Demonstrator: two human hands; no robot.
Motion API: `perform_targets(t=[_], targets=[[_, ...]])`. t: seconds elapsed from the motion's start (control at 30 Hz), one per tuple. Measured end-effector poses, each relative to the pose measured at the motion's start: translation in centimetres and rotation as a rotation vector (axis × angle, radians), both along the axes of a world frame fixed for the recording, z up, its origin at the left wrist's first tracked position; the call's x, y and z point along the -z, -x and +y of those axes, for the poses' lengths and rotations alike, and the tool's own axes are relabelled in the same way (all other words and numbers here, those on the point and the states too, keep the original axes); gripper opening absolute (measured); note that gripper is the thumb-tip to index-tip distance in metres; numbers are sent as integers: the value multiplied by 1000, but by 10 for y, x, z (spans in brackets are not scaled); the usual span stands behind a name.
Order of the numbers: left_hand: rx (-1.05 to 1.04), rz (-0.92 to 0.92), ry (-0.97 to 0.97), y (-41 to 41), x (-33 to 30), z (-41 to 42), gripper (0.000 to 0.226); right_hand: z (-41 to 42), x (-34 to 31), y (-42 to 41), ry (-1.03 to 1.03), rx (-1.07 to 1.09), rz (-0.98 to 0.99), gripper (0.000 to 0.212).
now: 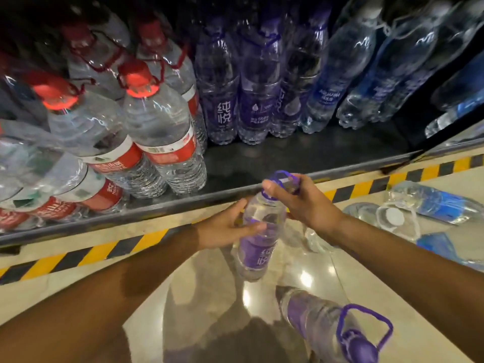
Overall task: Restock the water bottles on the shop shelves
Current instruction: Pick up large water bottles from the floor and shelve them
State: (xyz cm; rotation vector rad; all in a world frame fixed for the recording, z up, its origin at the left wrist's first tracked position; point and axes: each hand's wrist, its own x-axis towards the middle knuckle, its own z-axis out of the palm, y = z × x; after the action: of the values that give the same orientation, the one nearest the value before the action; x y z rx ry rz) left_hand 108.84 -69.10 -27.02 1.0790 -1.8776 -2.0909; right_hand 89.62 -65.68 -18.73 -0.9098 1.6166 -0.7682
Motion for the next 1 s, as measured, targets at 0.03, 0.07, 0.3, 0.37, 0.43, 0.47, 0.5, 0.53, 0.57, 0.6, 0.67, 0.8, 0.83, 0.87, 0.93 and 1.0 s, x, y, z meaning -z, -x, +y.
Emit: perform_targets(t=[0.03, 0.07, 0.3, 0.37, 0.43, 0.47, 0.5, 0.53, 0.57, 0.6, 0.67, 0.8, 0.83, 0.87, 0.93, 1.0], targets=[[-25, 14, -25, 3, 5, 0, 61, -3, 5, 5, -40, 4, -30, 63], [-46, 23, -48, 5, 8, -1, 65, -5, 8, 8, -73, -4, -55, 77], [-37, 62, -90, 2, -1, 1, 61, -1, 25, 13, -153, -79, -152, 74], [-83, 67, -85, 2, -1, 5, 59, 4, 25, 8, -202, -173, -130, 53], [-155, 56, -78, 3, 3, 10, 60, 5, 26, 3, -221, -175, -64, 53], [-197, 49, -68, 3, 7, 12, 62, 4, 27, 1, -220, -153, -29, 56], [-226, 45, -54, 3, 11, 14, 64, 3, 27, 0, -216, -140, -2, 59], [-232, 37, -39, 4, 15, 15, 69, 0, 28, -1, -210, -136, 14, 60], [-219, 26, -32, 5, 20, 17, 75, -1, 28, -2, -204, -136, 17, 61], [-206, 20, -30, 6, 23, 18, 84, -2, 28, -3, -192, -138, 13, 62], [-212, 24, -32, 8, 28, 20, 100, -4, 27, -4, -173, -139, 10, 61], [-237, -38, -4, 7, 42, 27, 120, -4, 27, -3, -187, -162, -43, 57], [-234, -61, -3, 5, 48, 30, 122, -5, 28, -2, -192, -166, -62, 57], [-229, -80, -3, 4, 55, 34, 123, -5, 29, -1, -193, -166, -70, 58], [-229, -102, 10, 5, 68, 43, 126, -8, 33, 0, -188, -159, -67, 60], [-288, -104, 19, 7, 80, 51, 123, -9, 37, 1, -188, -138, -68, 61]])
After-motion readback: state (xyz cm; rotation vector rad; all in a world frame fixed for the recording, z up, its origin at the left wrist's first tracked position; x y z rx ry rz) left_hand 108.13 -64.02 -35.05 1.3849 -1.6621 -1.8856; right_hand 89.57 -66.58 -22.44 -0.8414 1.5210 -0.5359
